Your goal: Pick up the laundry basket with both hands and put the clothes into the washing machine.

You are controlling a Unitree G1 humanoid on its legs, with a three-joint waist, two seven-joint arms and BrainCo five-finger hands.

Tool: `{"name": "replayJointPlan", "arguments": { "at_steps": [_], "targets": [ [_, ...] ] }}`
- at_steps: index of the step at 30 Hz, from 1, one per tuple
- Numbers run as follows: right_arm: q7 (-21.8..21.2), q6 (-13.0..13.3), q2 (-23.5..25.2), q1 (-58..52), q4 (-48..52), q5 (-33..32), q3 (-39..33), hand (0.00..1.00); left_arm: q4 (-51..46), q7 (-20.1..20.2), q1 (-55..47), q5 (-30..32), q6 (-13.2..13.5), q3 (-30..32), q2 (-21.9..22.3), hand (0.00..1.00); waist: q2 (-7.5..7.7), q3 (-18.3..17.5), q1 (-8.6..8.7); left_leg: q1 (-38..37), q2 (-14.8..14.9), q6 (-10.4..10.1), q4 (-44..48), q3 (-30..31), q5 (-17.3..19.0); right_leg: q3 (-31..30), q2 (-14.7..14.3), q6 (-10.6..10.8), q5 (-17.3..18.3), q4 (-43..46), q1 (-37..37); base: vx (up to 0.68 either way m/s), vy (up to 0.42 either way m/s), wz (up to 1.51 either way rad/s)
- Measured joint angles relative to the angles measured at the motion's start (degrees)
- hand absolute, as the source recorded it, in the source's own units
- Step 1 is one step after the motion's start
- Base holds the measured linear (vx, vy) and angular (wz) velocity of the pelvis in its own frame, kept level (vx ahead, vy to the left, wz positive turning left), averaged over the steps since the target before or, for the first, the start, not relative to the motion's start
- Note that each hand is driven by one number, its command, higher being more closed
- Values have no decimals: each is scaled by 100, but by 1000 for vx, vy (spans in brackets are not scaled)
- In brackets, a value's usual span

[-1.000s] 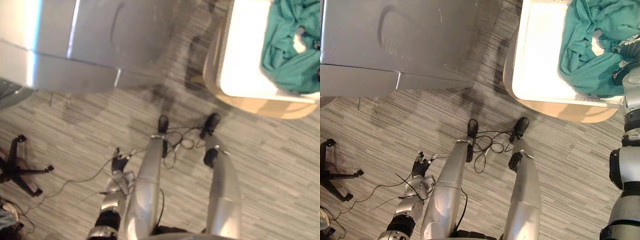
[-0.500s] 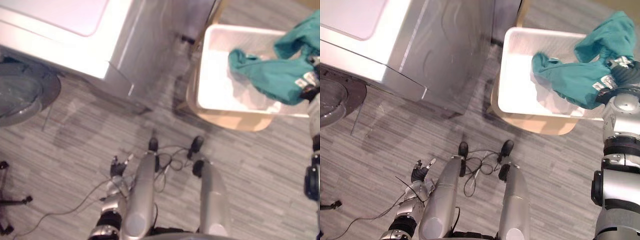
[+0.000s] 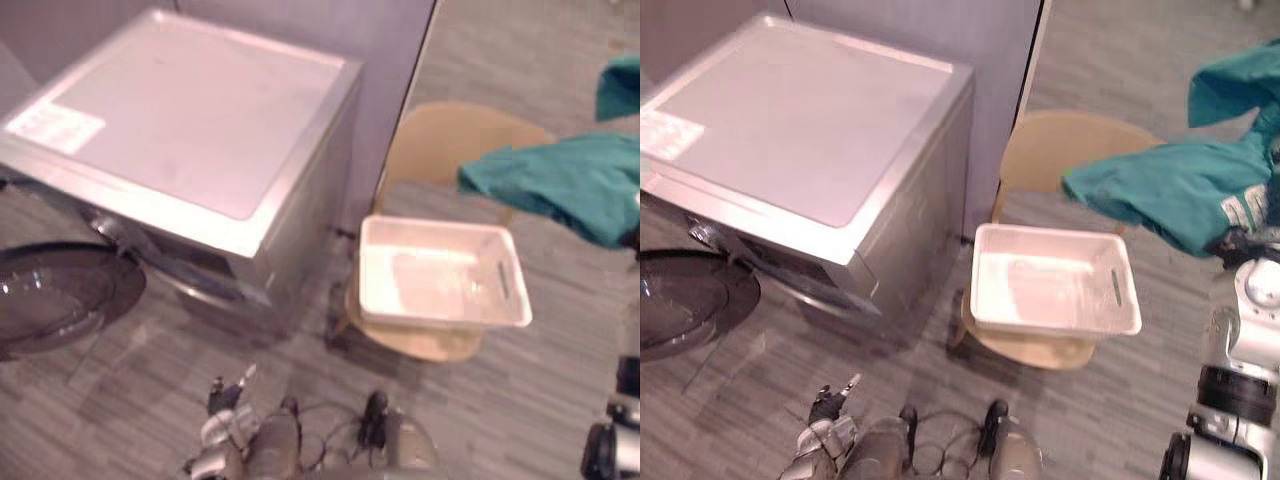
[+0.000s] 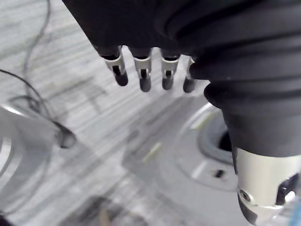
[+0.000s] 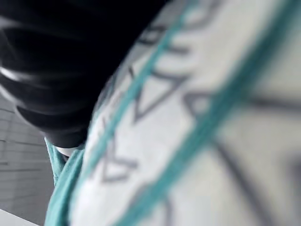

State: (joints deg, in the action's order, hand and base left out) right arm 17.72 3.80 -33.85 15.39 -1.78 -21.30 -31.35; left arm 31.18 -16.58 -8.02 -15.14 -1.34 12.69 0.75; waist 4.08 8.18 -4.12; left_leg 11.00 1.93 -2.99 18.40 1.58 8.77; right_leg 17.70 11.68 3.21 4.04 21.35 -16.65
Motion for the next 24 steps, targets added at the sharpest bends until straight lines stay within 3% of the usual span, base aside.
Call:
{"name": "replayJointPlan", "arguments": {
  "at_steps": [5,11,17,21,24],
  "targets": [
    [9,11,291,-402,32,319,-352,100,-2557,-319,-139,31,96,661,10,0,-92,-508,37,-515,1,-17,-347,31,-29,-52,-175,-17,-52,-366,465,156,15,-7],
    [-176,-34,355,-313,-196,601,-28,100,-4307,-709,253,646,433,701,-98,0,-279,-679,103,-992,19,-14,-581,-63,-30,-345,-342,-26,-264,-816,884,56,28,-21],
    [-655,-40,419,17,-192,596,588,100,-4491,-527,883,919,631,-159,-741,0,-288,-704,203,-1196,14,40,-718,-426,-61,-803,-466,1,-614,-1236,959,-42,39,-41],
    [-938,-39,431,264,-160,495,1237,100,-3733,137,1750,369,741,-1340,-1235,0,-289,-716,350,-1344,-35,120,-851,-725,-108,-1181,-532,33,-926,-1700,1108,-83,57,-31],
    [-1026,-40,433,398,-92,490,1489,100,-3254,393,2156,136,740,-1845,-1332,0,-285,-720,394,-1342,-26,121,-883,-857,-108,-1359,-553,53,-1047,-1936,1130,-88,45,-31]
  ]
}}
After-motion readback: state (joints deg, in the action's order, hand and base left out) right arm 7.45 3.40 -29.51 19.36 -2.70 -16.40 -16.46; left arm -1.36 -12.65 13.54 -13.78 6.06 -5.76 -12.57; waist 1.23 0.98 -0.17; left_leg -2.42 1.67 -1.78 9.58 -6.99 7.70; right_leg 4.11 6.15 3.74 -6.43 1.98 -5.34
